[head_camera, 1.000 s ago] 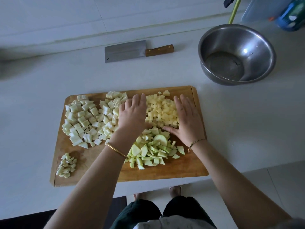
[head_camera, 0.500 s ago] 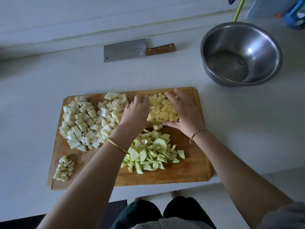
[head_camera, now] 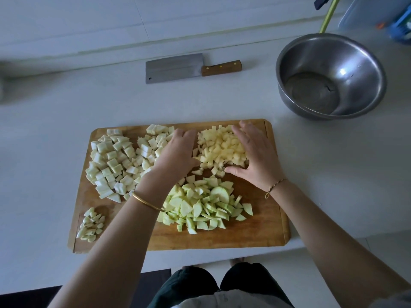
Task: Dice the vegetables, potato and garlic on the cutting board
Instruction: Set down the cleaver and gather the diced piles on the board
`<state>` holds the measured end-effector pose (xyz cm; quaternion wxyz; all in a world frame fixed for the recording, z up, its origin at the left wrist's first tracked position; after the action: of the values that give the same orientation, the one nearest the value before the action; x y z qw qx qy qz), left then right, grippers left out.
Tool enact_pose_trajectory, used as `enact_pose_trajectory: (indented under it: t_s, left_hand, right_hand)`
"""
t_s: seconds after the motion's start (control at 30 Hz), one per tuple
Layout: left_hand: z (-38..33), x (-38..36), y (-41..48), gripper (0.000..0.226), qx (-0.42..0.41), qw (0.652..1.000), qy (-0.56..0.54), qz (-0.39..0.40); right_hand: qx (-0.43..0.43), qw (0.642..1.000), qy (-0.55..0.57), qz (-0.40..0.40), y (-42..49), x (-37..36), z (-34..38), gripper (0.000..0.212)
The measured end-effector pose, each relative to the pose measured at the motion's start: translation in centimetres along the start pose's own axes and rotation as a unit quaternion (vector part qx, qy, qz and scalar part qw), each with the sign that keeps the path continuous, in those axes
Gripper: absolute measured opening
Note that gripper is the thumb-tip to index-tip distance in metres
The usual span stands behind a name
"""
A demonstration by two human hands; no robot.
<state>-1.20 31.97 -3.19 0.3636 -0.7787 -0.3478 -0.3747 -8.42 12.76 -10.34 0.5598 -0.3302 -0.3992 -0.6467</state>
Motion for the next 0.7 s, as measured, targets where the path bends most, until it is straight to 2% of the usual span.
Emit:
enact_pose_trajectory:
  t_s: [0.1, 0.2, 0.37, 0.57, 0.7]
  left_hand:
    - [0.2, -0.2, -0.7, 0.045, 0.011, 0.999, 0.016, -0.04]
    - [-0.1, -1.1, -1.8, 0.025, -0.01, 0.997, 0.054, -0.054]
    - [0.2, -2.4, -2.6, 0.024, 0.024, 0.992, 0.104, -0.063]
    - [0.4, -2.1, -2.9, 0.016, 0.009, 0.994, 0.107, -0.02]
    - [0.7, -1.5, -2.7, 0.014, 0.01, 0.996, 0.091, 0.006]
  right_hand:
    - [0.011, 1.0, -0.005, -0.022, -0.6, 0.3, 0.4, 0.084]
    - [0.039, 0.998, -0.049, -0.024, -0.9, 0.3, 0.7, 0.084]
    - [0.052, 0.995, -0.082, -0.006, -0.7, -0.1, 1.4, 0.091]
    - [0.059, 0.993, -0.104, 0.008, -0.6, -0.3, 1.9, 0.106]
    - [0.06, 0.992, -0.109, 0.011, -0.1, -0.8, 2.9, 0.105]
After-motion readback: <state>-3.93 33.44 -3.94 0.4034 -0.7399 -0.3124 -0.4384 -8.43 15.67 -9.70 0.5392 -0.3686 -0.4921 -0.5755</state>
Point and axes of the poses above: each hand's wrist, its own y-axis towards the middle knuckle, its own x-axis out of the back of the hand, z = x × y, the point moved 1 cm from there along y, towards the middle knuckle, and after that the axes turned 6 degrees about -x, right-handed, at the moved point
